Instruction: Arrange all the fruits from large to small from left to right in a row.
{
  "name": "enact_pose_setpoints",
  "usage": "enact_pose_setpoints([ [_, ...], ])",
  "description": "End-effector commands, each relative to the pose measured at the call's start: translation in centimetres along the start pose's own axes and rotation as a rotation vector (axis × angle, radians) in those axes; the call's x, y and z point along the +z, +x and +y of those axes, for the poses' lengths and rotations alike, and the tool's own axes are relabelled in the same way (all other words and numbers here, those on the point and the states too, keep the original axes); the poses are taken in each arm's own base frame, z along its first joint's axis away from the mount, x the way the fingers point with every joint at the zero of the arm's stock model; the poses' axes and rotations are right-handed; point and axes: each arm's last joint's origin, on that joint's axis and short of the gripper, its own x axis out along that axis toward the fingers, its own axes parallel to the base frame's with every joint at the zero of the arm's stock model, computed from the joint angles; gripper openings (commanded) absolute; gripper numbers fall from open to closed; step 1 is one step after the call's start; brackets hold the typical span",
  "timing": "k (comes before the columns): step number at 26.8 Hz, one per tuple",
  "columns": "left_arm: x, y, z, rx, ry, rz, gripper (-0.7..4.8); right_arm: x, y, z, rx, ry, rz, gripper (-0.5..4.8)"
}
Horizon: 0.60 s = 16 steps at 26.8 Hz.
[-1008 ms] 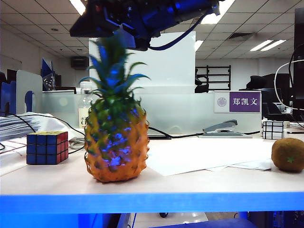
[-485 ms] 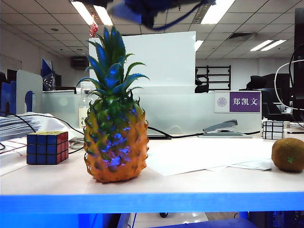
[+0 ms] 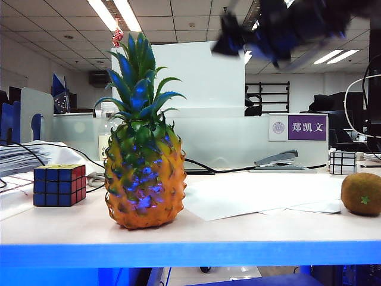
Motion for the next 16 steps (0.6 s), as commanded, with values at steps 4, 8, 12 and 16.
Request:
enact_pose_setpoints([
  [4, 0.0, 0.0, -0.1, -0.015, -0.002, -0.001, 0.85, -4.1, 1.2, -1.2, 0.257, 0.154, 0.179, 4.79],
  [8, 0.0, 0.0, -0.1, -0.020, -0.018, 0.000, 0.85, -5.5, 2.8, -1.3, 0.380, 0.207, 0.277, 4.79],
  [12, 0.0, 0.0, -0.1, -0.041, -0.021, 0.003, 0.85, -5.8, 4.8, -1.6, 0.514, 0.231, 0.347, 4.79],
  [16, 0.0, 0.0, -0.2, -0.078, -0.027, 0.006, 0.85, -6.3, 6.2, -1.9, 0.591, 0.192, 0.444, 4.79],
])
